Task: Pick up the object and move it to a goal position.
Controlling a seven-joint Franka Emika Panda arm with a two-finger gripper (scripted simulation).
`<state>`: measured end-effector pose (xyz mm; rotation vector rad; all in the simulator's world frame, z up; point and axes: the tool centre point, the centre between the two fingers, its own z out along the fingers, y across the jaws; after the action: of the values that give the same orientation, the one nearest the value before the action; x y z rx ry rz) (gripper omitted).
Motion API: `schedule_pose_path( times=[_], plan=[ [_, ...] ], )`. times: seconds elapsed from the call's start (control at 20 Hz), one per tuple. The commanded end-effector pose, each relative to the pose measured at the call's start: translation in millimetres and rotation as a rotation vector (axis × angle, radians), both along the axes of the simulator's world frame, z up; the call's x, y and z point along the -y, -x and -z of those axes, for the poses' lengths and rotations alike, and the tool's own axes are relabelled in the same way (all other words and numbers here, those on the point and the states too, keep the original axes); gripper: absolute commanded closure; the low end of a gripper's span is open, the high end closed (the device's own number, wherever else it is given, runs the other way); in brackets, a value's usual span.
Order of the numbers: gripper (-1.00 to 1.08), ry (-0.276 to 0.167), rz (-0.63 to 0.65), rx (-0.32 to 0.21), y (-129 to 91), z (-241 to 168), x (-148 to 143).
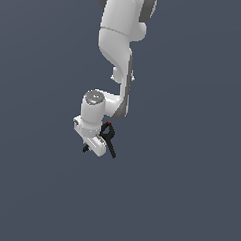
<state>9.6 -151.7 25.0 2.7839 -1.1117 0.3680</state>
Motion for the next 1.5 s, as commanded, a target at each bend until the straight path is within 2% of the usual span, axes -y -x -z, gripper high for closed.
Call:
schedule_pose_path(
  times=[0.0, 0.4, 0.7, 1.05, 1.45],
  plan=[
    [1.08, 0.0, 0.001, 0.0, 0.1, 0.4, 0.4],
    [1.08, 0.0, 0.0, 0.0, 1.0, -3.5, -1.1],
    [1.08, -0.001, 0.001, 0.0, 6.2, -22.1, -6.7],
    [1.08, -0.004, 0.002, 0.0, 18.0, -64.8, -19.4],
    [1.08, -0.005, 0.003, 0.0, 36.3, -135.4, -39.8]
  ],
)
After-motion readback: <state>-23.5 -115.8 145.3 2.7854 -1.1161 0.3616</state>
